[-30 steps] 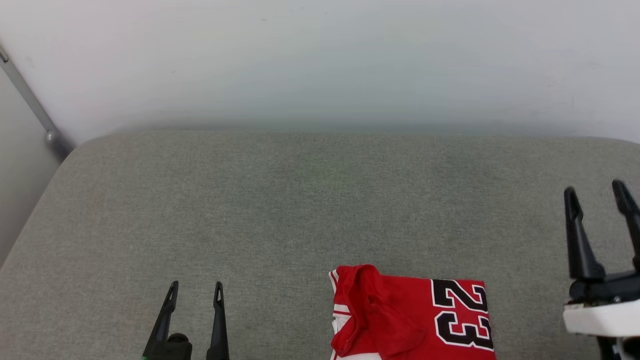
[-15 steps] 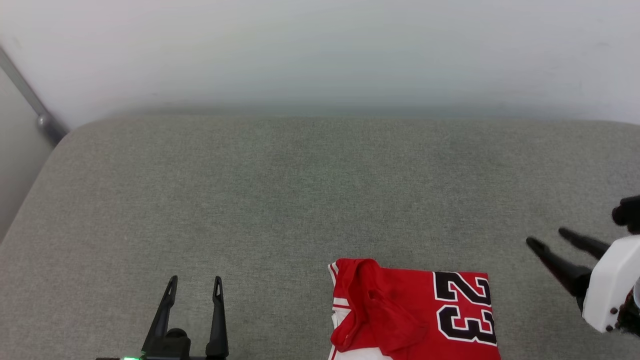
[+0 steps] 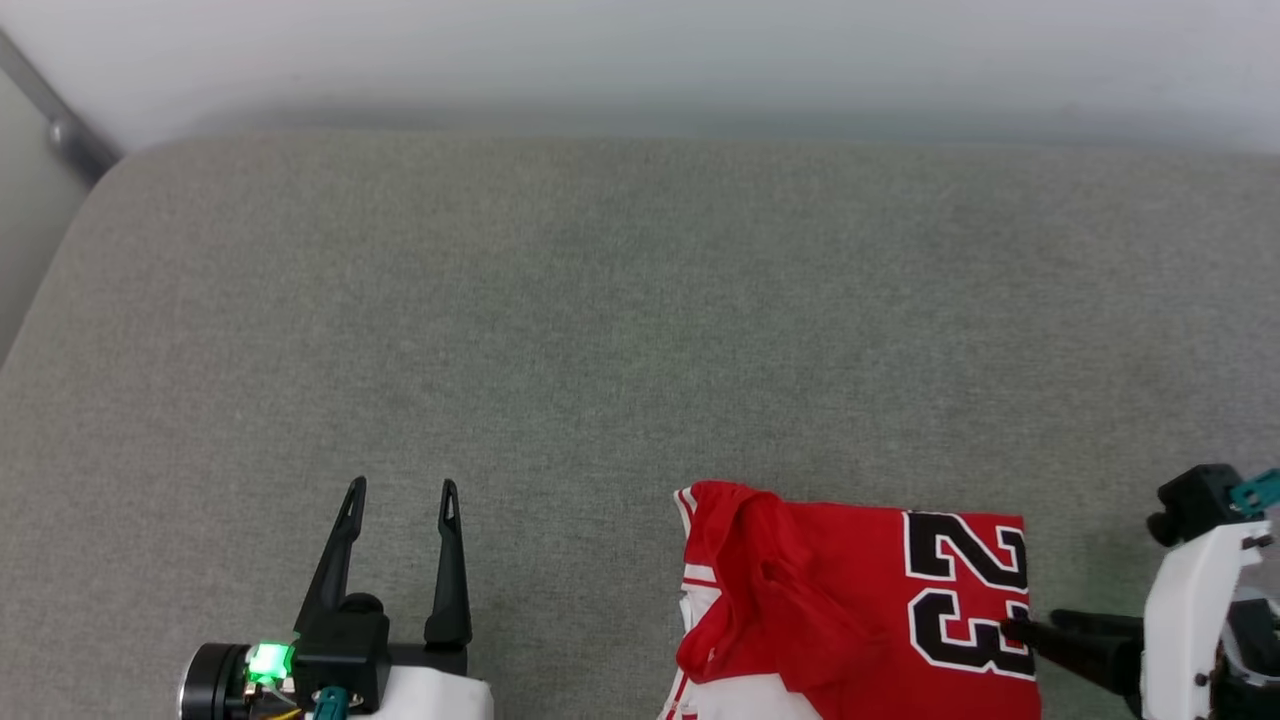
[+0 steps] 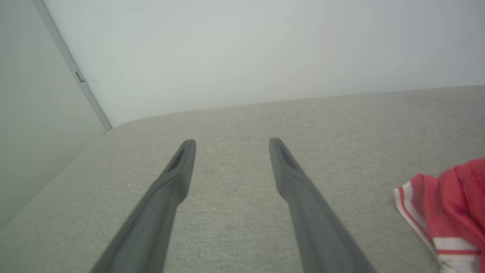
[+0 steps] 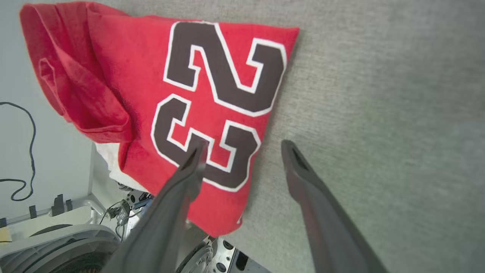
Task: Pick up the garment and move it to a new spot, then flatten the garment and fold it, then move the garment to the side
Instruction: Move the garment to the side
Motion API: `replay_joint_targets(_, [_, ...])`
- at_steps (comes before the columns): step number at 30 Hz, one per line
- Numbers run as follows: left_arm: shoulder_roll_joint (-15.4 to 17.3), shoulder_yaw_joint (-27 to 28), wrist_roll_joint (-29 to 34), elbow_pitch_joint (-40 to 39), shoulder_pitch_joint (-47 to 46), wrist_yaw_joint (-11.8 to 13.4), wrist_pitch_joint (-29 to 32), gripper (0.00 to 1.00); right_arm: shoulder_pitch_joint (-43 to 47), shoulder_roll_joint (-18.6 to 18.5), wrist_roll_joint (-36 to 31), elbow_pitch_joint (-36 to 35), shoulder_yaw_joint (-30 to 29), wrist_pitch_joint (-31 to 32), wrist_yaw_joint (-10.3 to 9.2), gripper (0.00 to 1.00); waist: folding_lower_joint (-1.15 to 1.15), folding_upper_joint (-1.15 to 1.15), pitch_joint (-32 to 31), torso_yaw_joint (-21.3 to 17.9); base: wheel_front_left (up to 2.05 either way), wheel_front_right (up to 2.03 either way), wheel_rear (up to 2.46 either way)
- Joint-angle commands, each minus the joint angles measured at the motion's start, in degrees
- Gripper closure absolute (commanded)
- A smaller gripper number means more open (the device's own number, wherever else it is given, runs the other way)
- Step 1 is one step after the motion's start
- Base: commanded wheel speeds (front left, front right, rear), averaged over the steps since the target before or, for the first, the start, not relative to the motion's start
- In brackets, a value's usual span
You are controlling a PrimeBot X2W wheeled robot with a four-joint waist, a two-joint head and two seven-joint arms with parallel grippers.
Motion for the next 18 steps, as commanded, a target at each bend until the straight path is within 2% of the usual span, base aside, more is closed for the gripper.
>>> replay_joint_targets(1, [-0.2, -0.1, 0.3, -0.2, -1.3, -0.1, -0.1, 0.00, -0.5, 0.9, 0.7, 0.7, 0.8, 0.1, -0.04, 0.00, 0.00, 0.00, 2.6, 1.1, 0.00, 0.00, 0.00])
replay_joint_targets(8, [-0.4, -0.7, 0.5, 0.0, -3.8, -0.3, -0.1, 0.00, -1.9, 4.3, 3.4, 3.6, 4.9, -0.9, -0.05, 0.00, 0.00, 0.00, 6.2, 2.4, 0.00, 0.00, 0.00])
replay_joint_targets(13, [-0.5, -1.0, 0.6, 0.2, -4.8, -0.4, -0.1, 0.00, -2.3, 5.0, 4.9, 4.9, 9.7, -0.4, -0.07, 0.00, 0.00, 0.00, 7.4, 2.8, 0.00, 0.00, 0.00])
replay_joint_targets(14, [-0.5, -1.1, 0.6, 0.3, -4.9, -0.4, -0.1, 0.00, -2.3, 4.8, 5.1, 5.0, 10.5, -0.5, -0.07, 0.29, 0.00, 0.00, 7.5, 2.8, 0.00, 0.00, 0.00])
replay_joint_targets(15, [-0.5, -1.1, 0.6, 0.4, -4.9, -0.4, -0.1, 0.00, -2.6, 4.5, 5.2, 4.9, 11.1, -0.9, -0.08, 0.78, 0.00, 0.00, 7.6, 2.9, 0.00, 0.00, 0.00])
replay_joint_targets(16, [-0.5, -1.1, 0.6, 0.5, -5.0, -0.4, -0.1, 0.00, -3.0, 4.3, 5.3, 4.8, 11.7, -1.2, -0.07, 1.00, 0.00, 0.00, 7.6, 2.9, 0.00, 0.00, 0.00])
replay_joint_targets(18, [-0.4, -1.1, 0.6, 0.6, -5.1, -0.2, -0.1, 0.00, -3.8, 3.1, 5.5, 4.4, 12.0, -2.3, -0.07, 1.00, 0.00, 0.00, 7.4, 2.9, 0.00, 0.00, 0.00])
